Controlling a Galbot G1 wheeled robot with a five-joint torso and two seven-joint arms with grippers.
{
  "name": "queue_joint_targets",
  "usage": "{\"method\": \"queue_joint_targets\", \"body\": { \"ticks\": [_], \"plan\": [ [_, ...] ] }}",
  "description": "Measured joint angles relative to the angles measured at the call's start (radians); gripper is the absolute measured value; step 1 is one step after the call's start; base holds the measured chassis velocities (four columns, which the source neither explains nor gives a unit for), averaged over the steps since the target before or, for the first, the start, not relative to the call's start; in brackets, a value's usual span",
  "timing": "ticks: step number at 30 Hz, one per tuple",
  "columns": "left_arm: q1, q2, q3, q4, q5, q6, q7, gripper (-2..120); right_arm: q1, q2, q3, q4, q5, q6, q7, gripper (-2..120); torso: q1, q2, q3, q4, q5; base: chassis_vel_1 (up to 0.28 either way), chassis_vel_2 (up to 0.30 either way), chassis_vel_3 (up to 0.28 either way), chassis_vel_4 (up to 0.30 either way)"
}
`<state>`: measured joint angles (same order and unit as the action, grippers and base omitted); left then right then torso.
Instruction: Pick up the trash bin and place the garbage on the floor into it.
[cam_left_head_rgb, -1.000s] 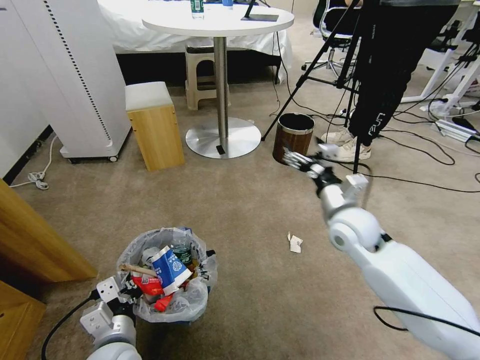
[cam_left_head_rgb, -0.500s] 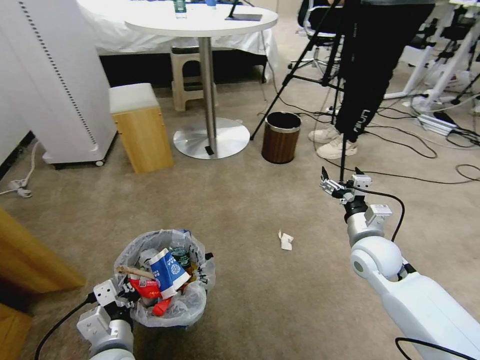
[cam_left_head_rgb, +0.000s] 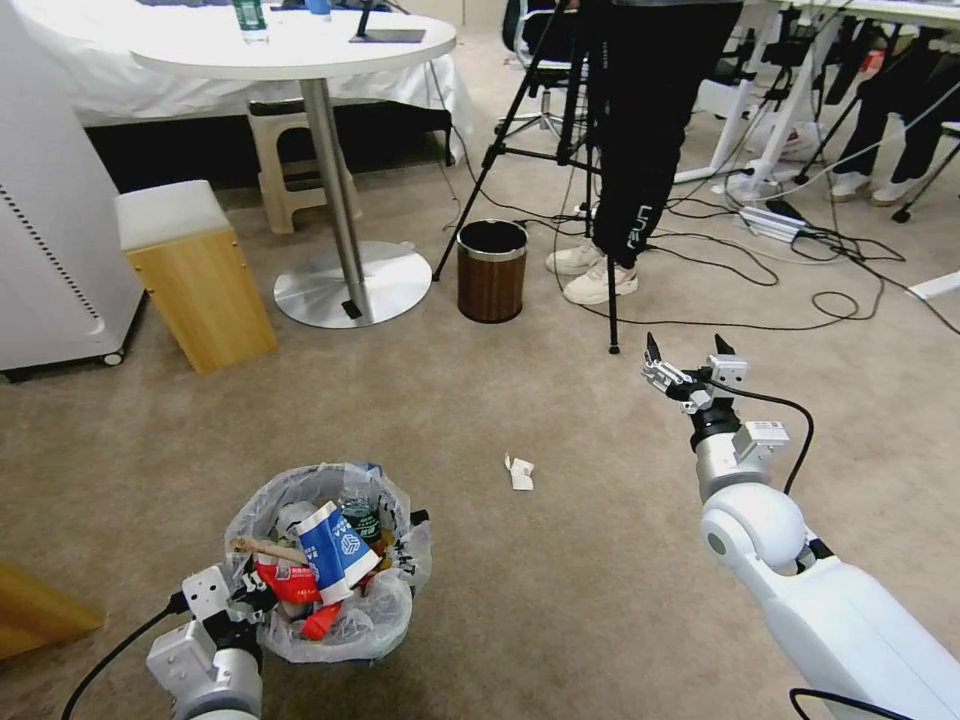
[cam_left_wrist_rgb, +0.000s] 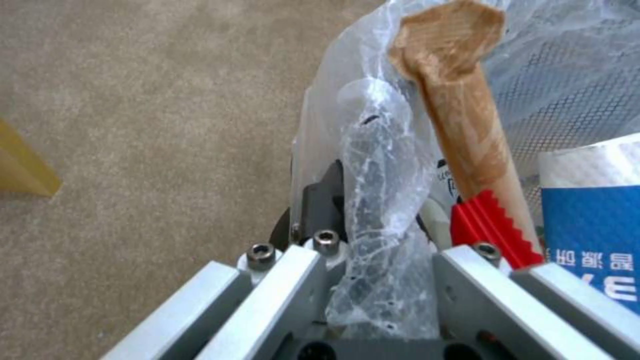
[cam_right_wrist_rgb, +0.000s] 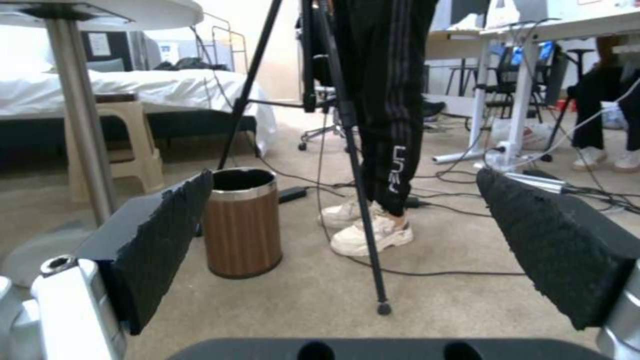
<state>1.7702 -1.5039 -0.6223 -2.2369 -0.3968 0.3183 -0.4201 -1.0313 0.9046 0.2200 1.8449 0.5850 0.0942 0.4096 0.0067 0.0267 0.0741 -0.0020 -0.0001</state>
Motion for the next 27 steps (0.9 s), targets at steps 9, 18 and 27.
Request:
{"method": "queue_joint_targets", "body": {
  "ticks": [9, 18, 27],
  "plan": [
    [-0.005, 0.006, -0.002, 0.000, -0.013, 0.000, 0.000, 1, 0.003, 0.007, -0.010, -0.009, -0.002, -0.002, -0.006, 100, 0.000, 0.000, 0.000, -0.0001, 0.0001, 0.000, 0.000, 0.000, 0.000],
    [-0.015, 0.011, -0.006, 0.001, -0.026, 0.000, -0.001, 1, 0.018, 0.003, -0.020, -0.010, 0.002, -0.005, -0.010, 100, 0.000, 0.000, 0.000, -0.0001, 0.0001, -0.068, 0.069, 0.067, -0.063],
    [-0.019, 0.011, -0.006, 0.003, -0.029, 0.000, -0.001, 1, 0.025, 0.003, -0.024, -0.017, 0.002, -0.003, -0.012, 100, 0.000, 0.000, 0.000, 0.0000, 0.0000, -0.110, 0.122, 0.121, -0.115]
  ]
}}
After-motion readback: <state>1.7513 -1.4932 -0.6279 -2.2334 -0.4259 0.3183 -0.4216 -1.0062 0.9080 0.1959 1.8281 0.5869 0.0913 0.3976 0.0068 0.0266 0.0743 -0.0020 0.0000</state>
